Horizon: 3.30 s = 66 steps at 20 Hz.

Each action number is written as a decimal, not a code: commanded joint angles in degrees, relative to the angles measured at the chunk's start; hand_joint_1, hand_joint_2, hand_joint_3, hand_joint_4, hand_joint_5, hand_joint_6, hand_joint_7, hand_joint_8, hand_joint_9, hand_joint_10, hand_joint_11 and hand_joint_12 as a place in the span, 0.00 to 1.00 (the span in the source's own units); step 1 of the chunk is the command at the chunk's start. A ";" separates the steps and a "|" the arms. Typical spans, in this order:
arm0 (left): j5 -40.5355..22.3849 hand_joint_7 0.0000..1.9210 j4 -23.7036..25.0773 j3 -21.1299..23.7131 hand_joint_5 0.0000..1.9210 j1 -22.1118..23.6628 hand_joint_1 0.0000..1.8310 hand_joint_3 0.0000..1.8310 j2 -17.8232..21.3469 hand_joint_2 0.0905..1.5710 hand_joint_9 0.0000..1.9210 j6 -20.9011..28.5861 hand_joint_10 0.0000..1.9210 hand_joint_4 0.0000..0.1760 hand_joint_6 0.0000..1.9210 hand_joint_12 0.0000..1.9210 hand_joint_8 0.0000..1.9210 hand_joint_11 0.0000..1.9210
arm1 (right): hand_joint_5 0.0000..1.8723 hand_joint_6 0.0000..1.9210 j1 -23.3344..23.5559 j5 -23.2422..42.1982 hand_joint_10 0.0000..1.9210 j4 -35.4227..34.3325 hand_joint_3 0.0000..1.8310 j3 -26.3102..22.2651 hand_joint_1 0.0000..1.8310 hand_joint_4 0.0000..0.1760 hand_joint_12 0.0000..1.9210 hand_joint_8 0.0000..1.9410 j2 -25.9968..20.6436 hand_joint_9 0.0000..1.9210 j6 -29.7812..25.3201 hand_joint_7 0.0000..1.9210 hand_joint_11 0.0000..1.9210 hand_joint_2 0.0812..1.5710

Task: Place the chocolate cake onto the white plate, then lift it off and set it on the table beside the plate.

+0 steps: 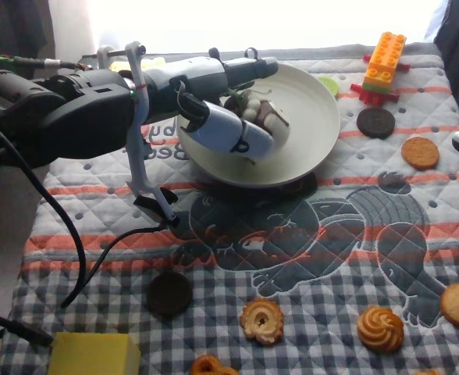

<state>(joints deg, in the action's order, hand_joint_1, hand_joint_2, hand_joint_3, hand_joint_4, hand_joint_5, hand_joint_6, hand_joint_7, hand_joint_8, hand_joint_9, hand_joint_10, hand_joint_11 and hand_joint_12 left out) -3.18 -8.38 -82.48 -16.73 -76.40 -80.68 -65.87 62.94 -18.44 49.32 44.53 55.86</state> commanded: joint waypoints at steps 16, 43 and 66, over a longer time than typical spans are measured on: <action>-17.06 0.00 0.05 11.33 0.00 -0.47 0.40 0.00 13.23 0.64 0.00 0.49 0.00 0.97 0.00 0.00 0.00 0.00 | 0.00 0.00 1.72 6.69 0.04 1.72 0.00 0.48 0.28 0.00 0.48 0.00 -0.11 0.01 -1.05 0.00 0.00 0.76; -66.30 0.00 0.42 27.18 0.00 -36.68 0.42 0.01 31.37 0.72 0.00 0.49 0.00 0.62 0.00 0.00 0.00 0.00 | 0.00 0.00 33.24 -19.26 0.14 15.35 0.00 18.09 0.35 0.00 0.99 0.00 17.02 0.00 -1.11 0.00 0.00 0.74; -74.47 0.00 -6.09 26.93 0.00 -42.05 0.37 0.00 31.30 0.73 0.00 0.49 0.00 0.80 0.00 0.00 0.00 0.01 | 0.07 0.17 39.22 -29.17 0.52 17.98 0.00 27.68 0.49 0.00 0.92 0.06 30.55 0.06 -1.11 0.17 0.01 0.73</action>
<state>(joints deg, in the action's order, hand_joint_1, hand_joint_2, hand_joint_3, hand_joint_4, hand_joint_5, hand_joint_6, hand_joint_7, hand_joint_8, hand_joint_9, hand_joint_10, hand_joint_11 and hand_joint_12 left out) -69.28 -13.76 -55.22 -59.07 -45.43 -80.68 -27.27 28.71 -0.47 76.82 75.35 54.61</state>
